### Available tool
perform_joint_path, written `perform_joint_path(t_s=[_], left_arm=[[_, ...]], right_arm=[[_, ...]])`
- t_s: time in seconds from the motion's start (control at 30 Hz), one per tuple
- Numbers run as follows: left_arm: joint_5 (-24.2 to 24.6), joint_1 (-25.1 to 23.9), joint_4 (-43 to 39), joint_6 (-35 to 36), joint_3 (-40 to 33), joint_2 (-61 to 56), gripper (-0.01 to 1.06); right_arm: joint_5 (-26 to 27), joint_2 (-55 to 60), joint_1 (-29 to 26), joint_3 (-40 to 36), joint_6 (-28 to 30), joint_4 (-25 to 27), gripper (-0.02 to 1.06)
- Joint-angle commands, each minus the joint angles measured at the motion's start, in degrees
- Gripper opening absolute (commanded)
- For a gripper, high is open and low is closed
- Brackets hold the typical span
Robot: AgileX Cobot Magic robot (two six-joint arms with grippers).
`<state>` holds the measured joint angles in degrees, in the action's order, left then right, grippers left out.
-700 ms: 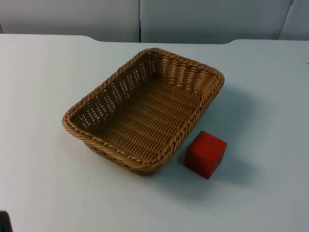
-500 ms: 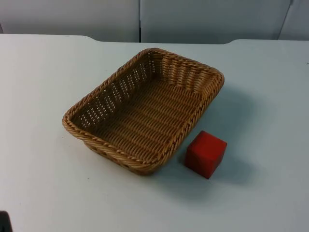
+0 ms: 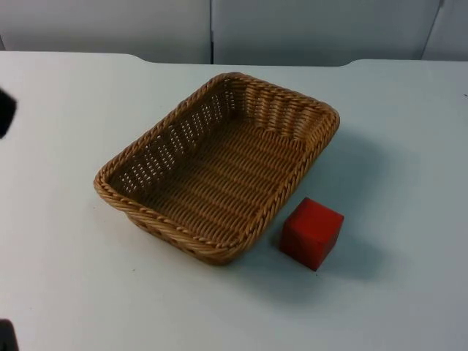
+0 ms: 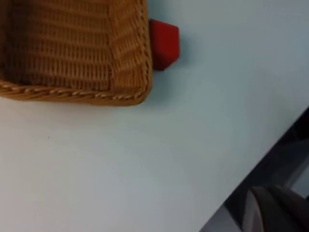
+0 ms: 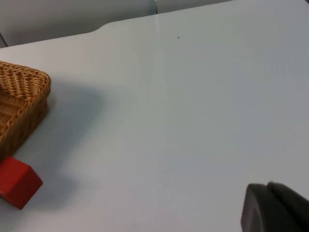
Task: Pick up the basket with the left hand and place the cube into the basket with the right hand.
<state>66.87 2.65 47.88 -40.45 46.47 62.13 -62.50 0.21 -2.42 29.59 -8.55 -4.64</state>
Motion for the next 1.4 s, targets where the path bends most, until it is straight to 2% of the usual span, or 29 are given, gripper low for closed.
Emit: perform_joint_path(t_s=[0.0, 0.03, 0.1, 0.17, 0.2, 0.27, 0.37, 0.4, 0.43, 0.47, 0.53, 0.7, 0.93, 1.37], left_arm=[[2.36, 2.10, 3.72, -4.16, 8.50, 13.63, 0.04], [2.36, 2.10, 3.72, -4.16, 8.50, 13.63, 0.04], [1.01, 5.01, 3.29, -4.16, 14.78, 21.55, 0.11], [-1.96, 9.33, -1.57, -4.05, 20.96, 27.74, 0.20], [-1.96, 9.33, -1.57, -4.05, 20.96, 27.74, 0.20], [-7.42, 13.70, -12.07, -2.42, 27.17, 33.71, 0.32], [-12.50, 19.04, -34.91, 5.66, 36.17, 41.79, 0.49], [-12.50, 19.04, -34.91, 5.66, 36.17, 41.79, 0.49], [-13.70, 20.66, -43.50, 10.74, 39.44, 45.48, 0.53], [-13.94, 21.22, -48.54, 13.28, 41.54, 48.08, 0.55], [-14.79, 21.69, -54.19, 17.56, 44.61, 52.79, 0.56], [-17.54, 21.69, -53.44, 21.37, 47.78, 58.73, 0.56], [-20.54, 21.69, -46.22, 18.68, 48.24, 62.67, 0.56], [-26.75, 21.57, -48.61, 17.87, 48.24, 66.64, 0.56]], right_arm=[[0.52, -0.21, 0.27, -0.31, 0.00, -0.47, 0.02], [0.52, -0.21, 0.27, -0.31, 0.00, -0.47, 0.02], [0.52, -0.21, 0.27, -0.31, 0.00, -0.47, 0.02], [0.52, -0.21, 0.27, -0.31, 0.00, -0.47, 0.02], [0.52, -0.21, 0.27, -0.31, 0.00, -0.47, 0.02], [0.52, -0.21, 0.27, -0.31, 0.00, -0.47, 0.02], [0.52, -0.21, 0.27, -0.31, 0.00, -0.47, 0.02], [0.52, -0.21, 0.27, -0.31, 0.00, -0.47, 0.02], [0.52, -0.21, 0.27, -0.31, 0.00, -0.47, 0.02], [0.52, -0.21, 0.27, -0.31, 0.00, -0.47, 0.02], [0.52, -0.21, 0.27, -0.31, 0.00, -0.47, 0.02], [0.52, -0.21, 0.27, -0.31, 0.00, -0.47, 0.02], [0.52, -0.21, 0.27, -0.31, 0.00, -0.47, 0.02], [0.52, -0.21, 0.27, -0.31, 0.00, -0.47, 0.02]])
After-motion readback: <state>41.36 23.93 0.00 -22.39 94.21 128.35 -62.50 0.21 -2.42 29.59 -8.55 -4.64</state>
